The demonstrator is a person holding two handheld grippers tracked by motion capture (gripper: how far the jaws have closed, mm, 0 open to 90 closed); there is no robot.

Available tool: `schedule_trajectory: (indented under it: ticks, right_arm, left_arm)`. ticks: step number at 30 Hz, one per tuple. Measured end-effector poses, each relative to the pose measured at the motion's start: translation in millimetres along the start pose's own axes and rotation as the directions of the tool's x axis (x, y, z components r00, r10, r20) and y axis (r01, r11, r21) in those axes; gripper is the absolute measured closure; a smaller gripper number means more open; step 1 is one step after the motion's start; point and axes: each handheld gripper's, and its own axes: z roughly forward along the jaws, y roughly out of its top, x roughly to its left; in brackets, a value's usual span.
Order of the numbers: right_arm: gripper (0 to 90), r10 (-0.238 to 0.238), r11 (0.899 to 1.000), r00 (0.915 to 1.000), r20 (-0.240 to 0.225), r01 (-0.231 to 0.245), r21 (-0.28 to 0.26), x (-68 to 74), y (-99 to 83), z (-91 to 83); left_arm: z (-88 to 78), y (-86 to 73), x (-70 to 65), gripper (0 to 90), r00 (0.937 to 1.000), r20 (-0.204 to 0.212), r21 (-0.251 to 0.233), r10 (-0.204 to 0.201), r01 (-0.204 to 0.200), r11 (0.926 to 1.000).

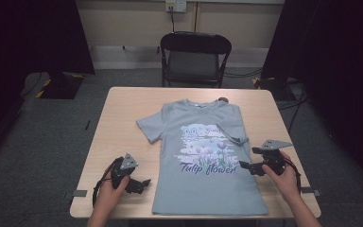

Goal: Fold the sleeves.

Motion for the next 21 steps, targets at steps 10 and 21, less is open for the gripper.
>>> schedule_trajectory:
  ticks: [10,21]
  right_arm:
    - [12.3,-0.004,1.0,1.0,-0.003,0.004,0.006,5.4,-9.7,-3.4]
    - [12.3,-0.021,1.0,0.9998,0.007,0.021,0.018,10.2,-19.8,-8.0]
  left_arm:
    - [0.0,0.0,0.0,0.0,1.0,0.0,0.0,0.0,0.0,1.0]
    - [0.0,0.0,0.0,0.0,1.0,0.0,0.0,0.0,0.0,1.0]
